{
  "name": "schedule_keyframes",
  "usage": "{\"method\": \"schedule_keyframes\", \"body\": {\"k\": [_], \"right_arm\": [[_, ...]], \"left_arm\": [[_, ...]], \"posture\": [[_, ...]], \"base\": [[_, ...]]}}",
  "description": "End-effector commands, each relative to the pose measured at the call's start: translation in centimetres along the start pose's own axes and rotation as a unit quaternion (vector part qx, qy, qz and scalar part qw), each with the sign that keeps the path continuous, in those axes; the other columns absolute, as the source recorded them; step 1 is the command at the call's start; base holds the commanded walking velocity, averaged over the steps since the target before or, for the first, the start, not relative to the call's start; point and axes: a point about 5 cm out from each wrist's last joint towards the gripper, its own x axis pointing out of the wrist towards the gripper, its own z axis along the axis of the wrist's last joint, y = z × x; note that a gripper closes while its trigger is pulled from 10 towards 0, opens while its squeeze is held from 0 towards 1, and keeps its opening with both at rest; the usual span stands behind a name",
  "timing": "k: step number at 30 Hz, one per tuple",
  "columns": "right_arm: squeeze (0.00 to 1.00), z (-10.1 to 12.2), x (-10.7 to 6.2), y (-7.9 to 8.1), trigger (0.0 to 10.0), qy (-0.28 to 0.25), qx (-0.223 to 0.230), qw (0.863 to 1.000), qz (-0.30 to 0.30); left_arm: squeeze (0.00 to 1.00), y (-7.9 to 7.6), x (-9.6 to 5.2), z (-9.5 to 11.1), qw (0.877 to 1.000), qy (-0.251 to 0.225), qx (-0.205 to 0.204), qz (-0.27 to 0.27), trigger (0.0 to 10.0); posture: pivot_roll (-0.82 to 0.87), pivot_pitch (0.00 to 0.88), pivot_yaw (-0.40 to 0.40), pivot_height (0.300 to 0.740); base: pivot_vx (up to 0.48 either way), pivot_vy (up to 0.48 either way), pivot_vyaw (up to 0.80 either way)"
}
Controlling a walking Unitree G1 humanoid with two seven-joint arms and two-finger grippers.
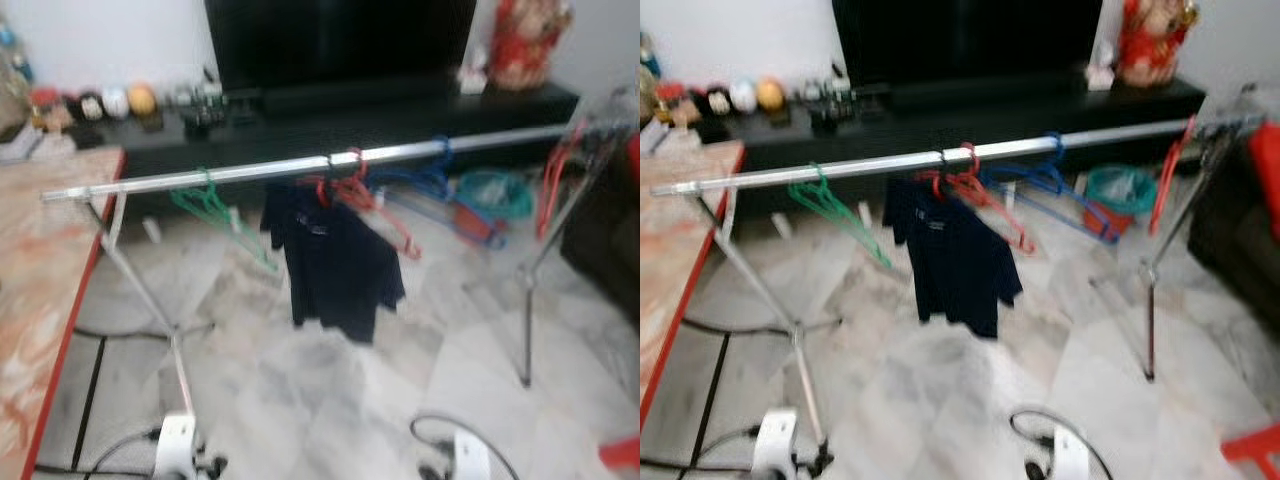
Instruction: Hang hanger
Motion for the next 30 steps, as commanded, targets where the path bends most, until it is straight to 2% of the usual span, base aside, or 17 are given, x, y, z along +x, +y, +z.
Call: {"method": "schedule_keyframes", "body": {"k": [1, 7, 21, 25, 30], "right_arm": [[0.0, 0.3, 0.0, -0.2, 10.0, -0.004, -0.005, 1.0, -0.003], [0.0, 0.6, 0.0, -0.7, 10.0, -0.003, -0.012, 1.0, -0.015], [0.0, 1.1, 0.1, -0.7, 10.0, -0.002, -0.025, 0.999, -0.02], [0.0, 1.6, 0.1, -1.0, 10.0, -0.002, -0.042, 0.999, -0.02], [0.0, 2.0, 0.0, -1.7, 10.0, -0.001, -0.054, 0.998, -0.027]], "left_arm": [[0.0, 0.1, -0.1, -0.6, 1.0, 0.012, -0.007, 0.005, 10.0], [0.0, -0.3, 0.0, -0.7, 1.0, 0.011, -0.014, 0.004, 10.0], [0.0, -0.4, 0.0, -0.8, 1.0, 0.008, -0.022, 0.009, 10.0], [0.0, -1.0, 0.1, -0.7, 1.0, 0.007, -0.024, 0.005, 10.0], [0.0, -1.9, 0.2, -0.7, 0.999, 0.002, -0.054, 0.003, 10.0]], "posture": [[-0.05, 0.001, 0.045, 0.74], [-0.05, 0.0, 0.031, 0.74], [-0.08, 0.0, 0.025, 0.74], [-0.09, 0.0, -0.005, 0.74], [-0.05, 0.0, -0.036, 0.74]], "base": [[0.0, 0.0, 0.0], [0.0, 0.0, -0.54], [0.0, 0.0, -0.73], [0.0, 0.0, -0.73], [0.0, 0.0, -0.73]]}}
